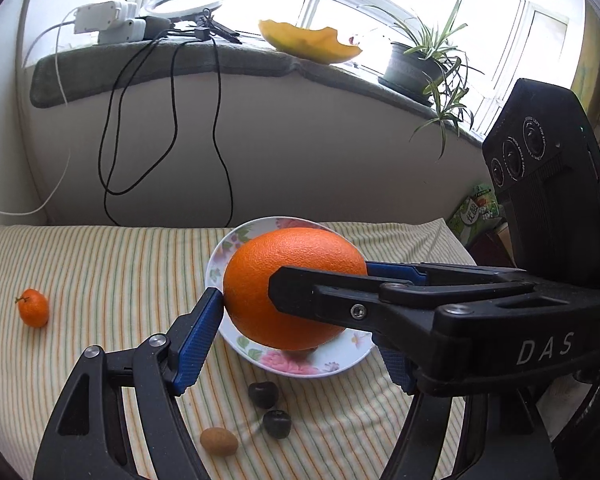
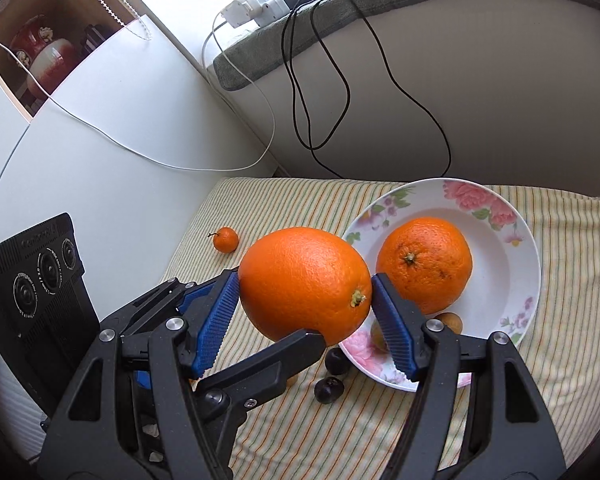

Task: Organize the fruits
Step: 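Carry the oval orange with the right tool over the white plate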

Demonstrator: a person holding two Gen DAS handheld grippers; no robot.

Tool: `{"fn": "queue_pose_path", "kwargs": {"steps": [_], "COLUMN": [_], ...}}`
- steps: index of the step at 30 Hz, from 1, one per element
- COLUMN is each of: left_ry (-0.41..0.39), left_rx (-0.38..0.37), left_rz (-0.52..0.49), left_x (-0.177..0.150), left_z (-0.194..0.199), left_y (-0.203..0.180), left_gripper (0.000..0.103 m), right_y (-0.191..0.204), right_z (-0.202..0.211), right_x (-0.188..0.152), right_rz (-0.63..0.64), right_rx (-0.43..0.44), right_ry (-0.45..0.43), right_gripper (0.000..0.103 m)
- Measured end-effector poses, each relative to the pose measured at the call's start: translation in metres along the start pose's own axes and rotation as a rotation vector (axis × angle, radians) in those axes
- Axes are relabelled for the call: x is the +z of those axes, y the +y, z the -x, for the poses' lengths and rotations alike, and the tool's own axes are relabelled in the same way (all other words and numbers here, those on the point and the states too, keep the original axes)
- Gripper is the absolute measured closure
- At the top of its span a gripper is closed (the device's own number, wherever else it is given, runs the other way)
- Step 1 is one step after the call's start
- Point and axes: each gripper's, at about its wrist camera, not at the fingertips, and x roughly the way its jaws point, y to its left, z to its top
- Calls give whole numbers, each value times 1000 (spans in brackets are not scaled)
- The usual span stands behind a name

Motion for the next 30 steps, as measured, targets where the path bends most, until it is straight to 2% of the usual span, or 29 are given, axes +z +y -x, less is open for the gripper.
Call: {"fn": "queue_pose_path", "kwargs": {"steps": [10, 19, 30], "left_ry": [18, 74, 101], "left_rx": [-54, -78, -81], "left_rz": [-74, -118, -183], "left_x": [22, 33, 36], "left_z": [-41, -84, -104], "left_y": [-40, -56, -57], "left_gripper": [31, 30, 29], "right_y": [-54, -104, -125], "right_z": [33, 31, 21], "right_x": [10, 14, 17], "right_rz": [-82, -170, -210], "right_rx": [-40, -65, -82], "right_ry": [-76, -110, -137], "right_gripper": [32, 32, 32]}}
